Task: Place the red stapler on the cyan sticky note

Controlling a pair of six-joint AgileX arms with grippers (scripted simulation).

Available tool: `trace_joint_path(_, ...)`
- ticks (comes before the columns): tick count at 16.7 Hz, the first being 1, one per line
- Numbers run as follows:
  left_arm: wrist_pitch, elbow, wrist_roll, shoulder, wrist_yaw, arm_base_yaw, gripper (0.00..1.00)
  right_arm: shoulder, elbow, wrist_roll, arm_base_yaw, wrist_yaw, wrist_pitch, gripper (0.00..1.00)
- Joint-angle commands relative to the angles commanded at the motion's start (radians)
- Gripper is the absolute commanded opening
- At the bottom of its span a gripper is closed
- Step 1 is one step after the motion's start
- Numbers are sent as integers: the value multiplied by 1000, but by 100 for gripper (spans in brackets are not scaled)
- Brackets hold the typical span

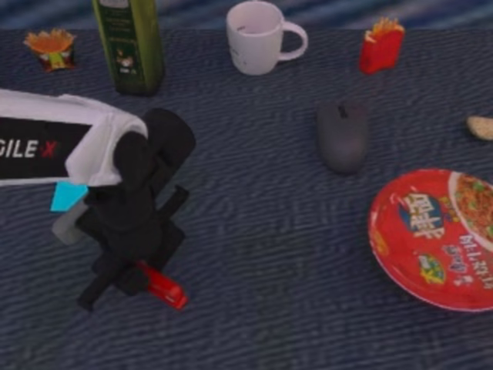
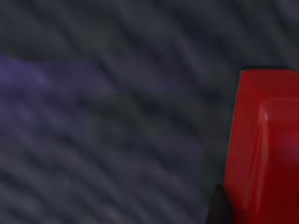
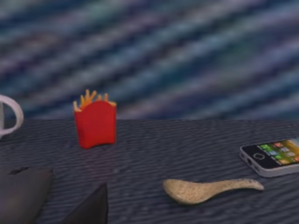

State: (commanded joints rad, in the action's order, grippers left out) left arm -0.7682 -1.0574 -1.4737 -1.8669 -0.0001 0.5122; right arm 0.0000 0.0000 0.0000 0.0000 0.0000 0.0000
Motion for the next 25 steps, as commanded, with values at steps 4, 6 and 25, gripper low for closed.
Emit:
trace_joint_path(4,-40,-34,-11,12,0,-7,0,0,0,0,0,0,0,100)
trace_joint_path(6,-119,-87,-19,36,0,-14,0,0,0,0,0,0,0,100)
trace_joint_path(25,-485,-553,-130,-85,2,-202,0,0,0,0,0,0,0,100)
